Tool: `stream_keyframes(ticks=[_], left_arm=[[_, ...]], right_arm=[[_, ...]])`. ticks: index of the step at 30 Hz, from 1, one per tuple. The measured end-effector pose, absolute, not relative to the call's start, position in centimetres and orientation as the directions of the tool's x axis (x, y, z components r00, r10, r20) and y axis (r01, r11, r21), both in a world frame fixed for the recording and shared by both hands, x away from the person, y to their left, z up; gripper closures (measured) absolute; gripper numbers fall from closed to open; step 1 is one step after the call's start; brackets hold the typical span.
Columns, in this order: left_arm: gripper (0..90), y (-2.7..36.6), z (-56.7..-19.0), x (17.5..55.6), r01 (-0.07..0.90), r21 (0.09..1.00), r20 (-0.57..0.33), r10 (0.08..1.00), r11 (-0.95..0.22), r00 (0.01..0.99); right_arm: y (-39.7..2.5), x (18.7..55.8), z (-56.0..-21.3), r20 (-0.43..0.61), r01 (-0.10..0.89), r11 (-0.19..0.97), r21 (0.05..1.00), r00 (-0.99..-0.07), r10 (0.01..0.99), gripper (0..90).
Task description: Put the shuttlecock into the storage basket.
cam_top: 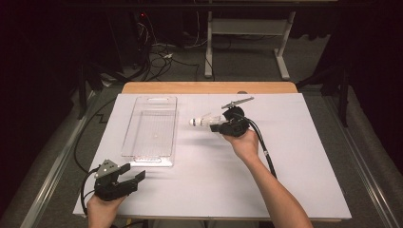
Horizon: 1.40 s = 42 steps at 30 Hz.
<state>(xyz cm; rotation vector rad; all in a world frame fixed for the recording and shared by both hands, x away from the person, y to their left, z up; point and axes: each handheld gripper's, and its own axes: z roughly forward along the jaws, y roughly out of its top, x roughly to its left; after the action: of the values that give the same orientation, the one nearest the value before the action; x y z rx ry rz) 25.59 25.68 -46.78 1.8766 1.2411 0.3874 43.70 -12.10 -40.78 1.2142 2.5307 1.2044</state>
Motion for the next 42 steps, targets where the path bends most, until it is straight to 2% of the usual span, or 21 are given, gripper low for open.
stream_keyframes(ticks=[42], left_arm=[[33.2, 25.7, -46.8, 25.6, 0.610, 0.776, -0.185, 0.866, -0.162, 0.465]], right_arm=[[-10.1, 43.9, -39.0, 0.252, 0.604, 0.393, 0.693, -0.714, 0.654, 89.4]])
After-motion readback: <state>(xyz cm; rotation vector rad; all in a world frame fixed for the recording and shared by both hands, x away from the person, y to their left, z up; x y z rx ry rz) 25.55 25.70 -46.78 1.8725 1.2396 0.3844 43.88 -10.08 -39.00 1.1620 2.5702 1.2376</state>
